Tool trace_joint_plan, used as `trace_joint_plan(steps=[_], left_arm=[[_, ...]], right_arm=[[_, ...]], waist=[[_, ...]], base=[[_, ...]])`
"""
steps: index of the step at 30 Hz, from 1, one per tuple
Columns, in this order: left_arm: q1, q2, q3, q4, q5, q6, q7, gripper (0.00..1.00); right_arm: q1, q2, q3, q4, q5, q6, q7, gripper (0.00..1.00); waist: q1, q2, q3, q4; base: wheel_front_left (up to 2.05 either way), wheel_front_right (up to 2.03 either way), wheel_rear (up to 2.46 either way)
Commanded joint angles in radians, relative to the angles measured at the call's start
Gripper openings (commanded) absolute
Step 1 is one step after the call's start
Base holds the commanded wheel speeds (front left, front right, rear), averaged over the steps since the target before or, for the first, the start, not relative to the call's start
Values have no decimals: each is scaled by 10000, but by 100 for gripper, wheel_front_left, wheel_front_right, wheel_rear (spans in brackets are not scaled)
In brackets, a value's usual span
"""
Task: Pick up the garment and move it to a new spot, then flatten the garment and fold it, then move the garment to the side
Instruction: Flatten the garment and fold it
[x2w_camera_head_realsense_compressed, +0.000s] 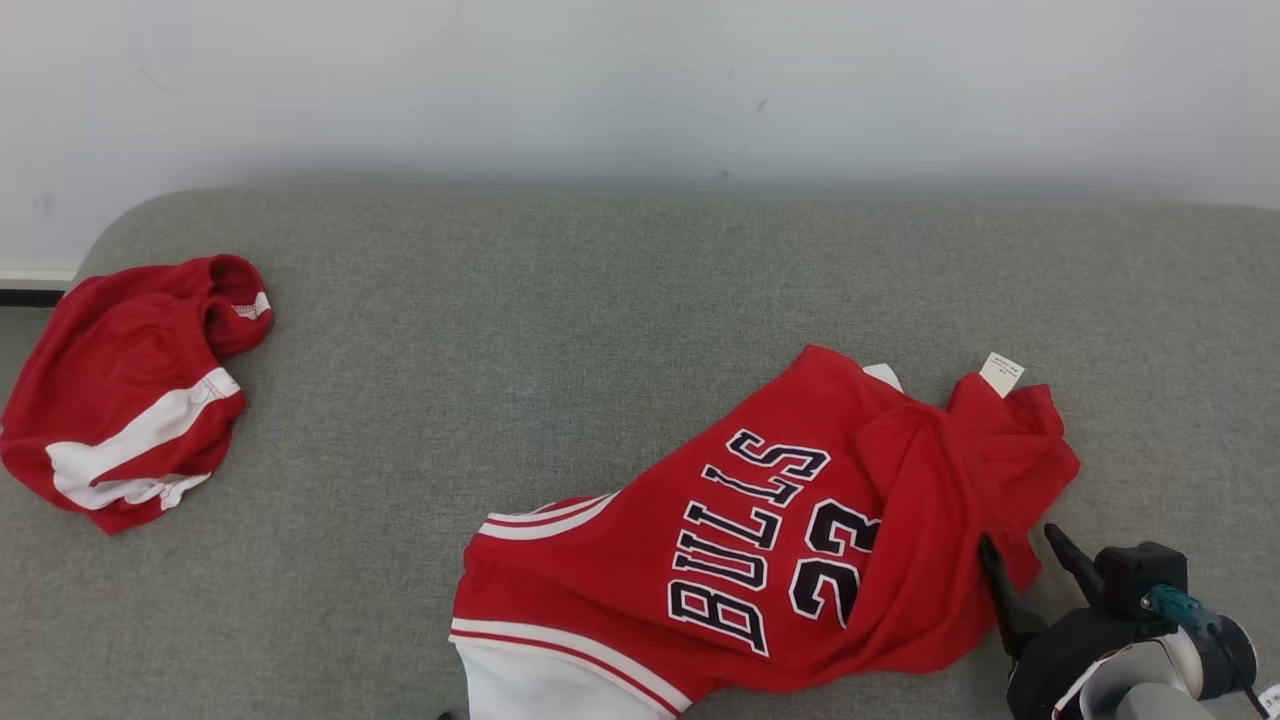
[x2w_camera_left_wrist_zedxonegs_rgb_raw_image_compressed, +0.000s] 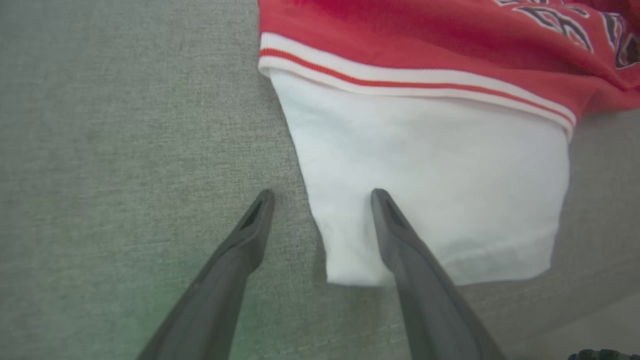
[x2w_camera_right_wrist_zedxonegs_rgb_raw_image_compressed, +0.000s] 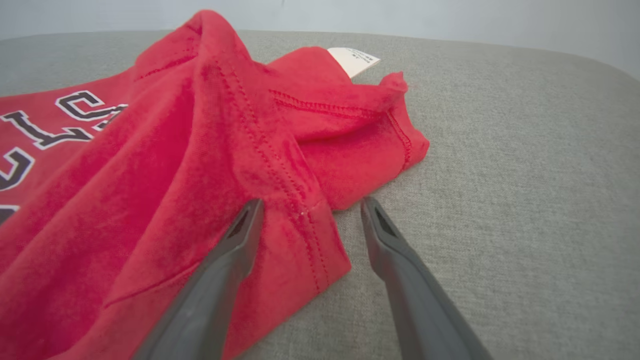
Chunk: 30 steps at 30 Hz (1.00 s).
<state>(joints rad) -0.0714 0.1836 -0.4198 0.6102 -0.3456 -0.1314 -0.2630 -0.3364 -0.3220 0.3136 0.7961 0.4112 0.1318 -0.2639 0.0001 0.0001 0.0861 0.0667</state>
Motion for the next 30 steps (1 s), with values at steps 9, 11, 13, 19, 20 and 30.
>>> trace_joint_plan(steps=[9, 11, 13, 19, 20, 30], left_arm=[[-488, -263, -652, 537, -777, -1, 23, 0], [-399, -259, -535, 385, -835, 13, 0, 0], [-274, -274, -318, 154, -828, 14, -7, 0], [161, -353, 678, -1000, -723, 17, -29, 0], [227, -385, 798, -1236, -660, 17, -29, 0], [-451, -53, 1559, -3594, -590, 17, -29, 0]], right_arm=[[0, -86, 91, -187, 650, -23, -4, 0], [345, -54, -81, -540, 634, -23, -3, 0], [635, -61, -309, -1031, 559, -23, -3, 0], [1646, 87, -1039, -2691, 437, -23, -4, 0], [1803, 83, -1134, -2951, 416, -23, -4, 0], [1399, 136, -1311, -4846, 990, -23, -5, 0]], waist=[[-1, -1, 105, 63], [-1, -1, 61, 29], [-1, -1, 23, -25], [-1, -1, -67, -189], [-1, -1, -76, -215], [-1, -1, 88, -452]], base=[[0, 0, 0], [0, 0, 0], [0, 0, 0], [0, 0, 0], [0, 0, 0], [0, 0, 0]])
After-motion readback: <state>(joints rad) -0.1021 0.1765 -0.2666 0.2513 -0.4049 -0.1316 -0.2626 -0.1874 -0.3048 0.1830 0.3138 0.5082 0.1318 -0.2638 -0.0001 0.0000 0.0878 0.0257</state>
